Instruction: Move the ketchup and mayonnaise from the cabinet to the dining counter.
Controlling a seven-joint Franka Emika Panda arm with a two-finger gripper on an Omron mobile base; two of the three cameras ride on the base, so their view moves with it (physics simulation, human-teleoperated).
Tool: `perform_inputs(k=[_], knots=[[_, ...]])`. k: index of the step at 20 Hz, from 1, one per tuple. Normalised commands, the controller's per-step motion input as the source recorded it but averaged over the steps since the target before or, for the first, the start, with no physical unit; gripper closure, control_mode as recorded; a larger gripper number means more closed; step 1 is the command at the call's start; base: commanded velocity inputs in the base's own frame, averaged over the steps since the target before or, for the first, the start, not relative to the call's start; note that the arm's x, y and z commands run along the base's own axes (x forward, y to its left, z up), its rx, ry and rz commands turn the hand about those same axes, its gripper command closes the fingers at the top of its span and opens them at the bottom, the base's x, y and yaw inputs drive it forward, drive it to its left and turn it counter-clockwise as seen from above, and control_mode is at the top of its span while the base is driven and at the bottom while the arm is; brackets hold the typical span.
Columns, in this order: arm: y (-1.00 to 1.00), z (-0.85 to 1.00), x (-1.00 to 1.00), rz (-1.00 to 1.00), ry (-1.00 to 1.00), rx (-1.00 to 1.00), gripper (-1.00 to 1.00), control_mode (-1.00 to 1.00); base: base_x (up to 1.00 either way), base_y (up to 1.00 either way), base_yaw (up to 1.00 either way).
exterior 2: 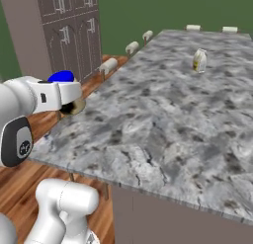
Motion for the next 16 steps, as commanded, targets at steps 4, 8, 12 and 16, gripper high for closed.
perform_inputs(k=[4, 8, 12, 16], knots=[[0.0, 0.0, 0.0, 0.0, 0.0, 0.0, 1.0, 1.0, 0.5, 0.2, -0.17], [0.0, 0.0, 0.0, 0.0, 0.0, 0.0, 1.0, 1.0, 0.51, 0.22, -0.17], [0.0, 0.0, 0.0, 0.0, 0.0, 0.0, 1.0, 1.0, 0.48, 0.25, -0.18], [0.0, 0.0, 0.0, 0.0, 0.0, 0.0, 1.0, 1.0, 0.28, 0.26, -0.15]])
